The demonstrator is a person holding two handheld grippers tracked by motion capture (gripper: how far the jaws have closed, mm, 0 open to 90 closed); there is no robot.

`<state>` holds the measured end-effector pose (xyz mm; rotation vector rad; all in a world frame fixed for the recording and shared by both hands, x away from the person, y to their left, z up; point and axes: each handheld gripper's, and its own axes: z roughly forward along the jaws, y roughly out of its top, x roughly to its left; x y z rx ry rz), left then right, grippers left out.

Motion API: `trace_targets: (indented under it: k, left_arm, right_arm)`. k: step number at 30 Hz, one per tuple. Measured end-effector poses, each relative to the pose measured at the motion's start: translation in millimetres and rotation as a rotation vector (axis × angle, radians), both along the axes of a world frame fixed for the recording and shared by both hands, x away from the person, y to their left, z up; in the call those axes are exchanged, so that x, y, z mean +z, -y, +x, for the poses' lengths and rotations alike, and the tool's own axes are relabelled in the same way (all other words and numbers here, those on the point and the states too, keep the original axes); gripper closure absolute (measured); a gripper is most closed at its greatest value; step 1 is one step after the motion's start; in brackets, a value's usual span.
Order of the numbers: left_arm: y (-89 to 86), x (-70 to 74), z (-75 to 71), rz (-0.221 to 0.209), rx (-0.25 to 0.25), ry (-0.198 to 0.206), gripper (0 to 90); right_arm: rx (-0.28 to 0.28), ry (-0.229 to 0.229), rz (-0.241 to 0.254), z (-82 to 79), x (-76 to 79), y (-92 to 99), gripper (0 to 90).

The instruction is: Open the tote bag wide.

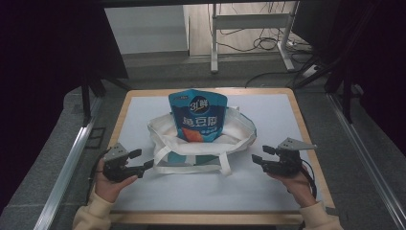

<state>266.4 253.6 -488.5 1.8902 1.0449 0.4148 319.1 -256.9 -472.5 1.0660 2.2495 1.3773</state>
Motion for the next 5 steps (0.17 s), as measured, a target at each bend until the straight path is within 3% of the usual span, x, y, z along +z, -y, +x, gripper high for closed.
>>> trace_targets:
  k: [5]
  left_arm:
    - [1.6, -1.3, 1.4, 0.006, -0.002, -0.003, 30.8]
  right_arm:
    - [-0.009, -0.002, -0.002, 0.9, -2.0, 2.3, 33.9]
